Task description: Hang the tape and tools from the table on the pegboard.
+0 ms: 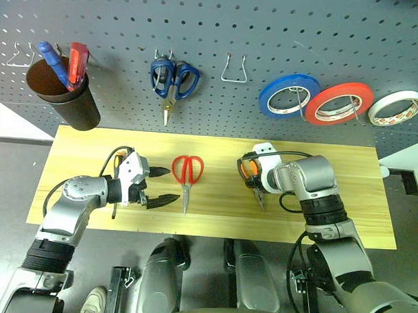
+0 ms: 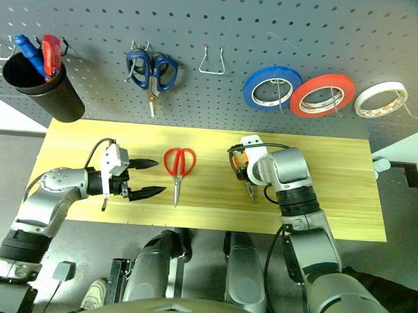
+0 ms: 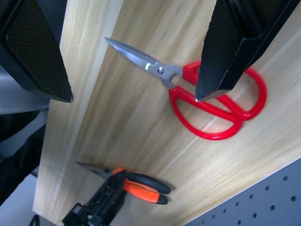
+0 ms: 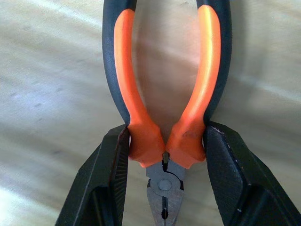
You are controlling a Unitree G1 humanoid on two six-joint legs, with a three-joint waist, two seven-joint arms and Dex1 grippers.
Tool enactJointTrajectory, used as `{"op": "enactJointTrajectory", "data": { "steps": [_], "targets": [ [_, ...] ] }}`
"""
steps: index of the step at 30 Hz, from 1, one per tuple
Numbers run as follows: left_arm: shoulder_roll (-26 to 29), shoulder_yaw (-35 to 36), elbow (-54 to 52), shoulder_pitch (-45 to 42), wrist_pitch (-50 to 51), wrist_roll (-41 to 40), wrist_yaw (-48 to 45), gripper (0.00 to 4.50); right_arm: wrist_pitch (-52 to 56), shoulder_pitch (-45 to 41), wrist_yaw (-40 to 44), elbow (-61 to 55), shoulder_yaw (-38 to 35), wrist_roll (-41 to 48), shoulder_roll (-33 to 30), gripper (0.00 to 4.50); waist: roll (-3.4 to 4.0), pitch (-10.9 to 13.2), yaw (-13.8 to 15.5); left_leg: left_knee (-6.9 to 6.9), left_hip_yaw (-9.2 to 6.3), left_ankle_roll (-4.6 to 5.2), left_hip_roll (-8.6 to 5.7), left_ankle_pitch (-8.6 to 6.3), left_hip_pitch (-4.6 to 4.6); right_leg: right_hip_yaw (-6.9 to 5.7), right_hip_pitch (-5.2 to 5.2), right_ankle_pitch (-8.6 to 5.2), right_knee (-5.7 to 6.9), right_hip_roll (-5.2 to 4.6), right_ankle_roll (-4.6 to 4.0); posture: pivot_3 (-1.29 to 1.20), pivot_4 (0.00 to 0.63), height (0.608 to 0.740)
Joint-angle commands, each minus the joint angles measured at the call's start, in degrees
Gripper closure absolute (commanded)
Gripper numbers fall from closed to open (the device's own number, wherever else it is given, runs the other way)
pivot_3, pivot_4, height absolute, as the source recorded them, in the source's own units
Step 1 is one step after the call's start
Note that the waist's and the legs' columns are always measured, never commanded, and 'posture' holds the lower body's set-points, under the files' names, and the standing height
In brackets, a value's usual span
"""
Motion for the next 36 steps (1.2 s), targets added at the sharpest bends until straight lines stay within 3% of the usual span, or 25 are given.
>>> {"op": "enactJointTrajectory", "data": {
  "steps": [1,4,13,24,36],
  "targets": [
    [1.16,3.29,-5.55,2.36,1.93,-3.81,-0.15,0.14,1.81,-1.19,6.79,-9.3,0.43,6.48,-3.0,2.5,0.0,-0.04,0.03,0.02,0.0,0.0,-0.01,0.01,-0.2,0.0,-0.18,0.01,0.01,0.0,0.0,-0.01,0.278,0.734],
    [1.76,5.58,-9.16,4.32,4.4,-7.08,-0.32,0.14,2.5,-1.72,10.9,-14.73,-0.19,10.79,-5.12,2.5,-0.08,-0.1,0.12,0.11,0.02,0.02,-0.04,0.18,-0.79,-0.03,-0.8,0.05,0.09,0.05,0.06,-0.01,0.26,0.734],
    [4.03,13.92,-13.5,10.8,3.8,-12.93,-1.65,0.14,3.53,-3.48,18.27,-25.46,-5.7,21.41,-7.73,2.5,-0.75,-1.73,0.12,0.18,-0.07,0.02,-0.05,0.21,-0.94,-0.15,-0.81,0.11,0.04,0.17,0.09,-0.02,0.191,0.734],
    [6.18,22.59,-14.09,9.58,3.87,-20.74,-4.75,0.14,-7.41,-3.95,26.39,-29.79,-14.64,30.79,-13.11,2.5,-0.9,-5.03,-0.04,0.71,-0.14,0.14,-0.03,0.27,-1.23,-0.23,-0.81,0.61,0.0,0.24,0.1,-0.04,0.124,0.734],
    [7.87,22.68,-11.59,3.97,3.31,-21.55,-5.41,0.14,-18.19,-9.6,20.02,-25.99,-20.43,33.89,-9.18,2.5,-0.81,-8.93,-0.13,0.89,-0.13,0.39,-0.01,0.59,-1.24,-0.24,-0.76,1.12,0.0,0.38,-0.08,-0.07,0.074,0.734]
  ]
}}
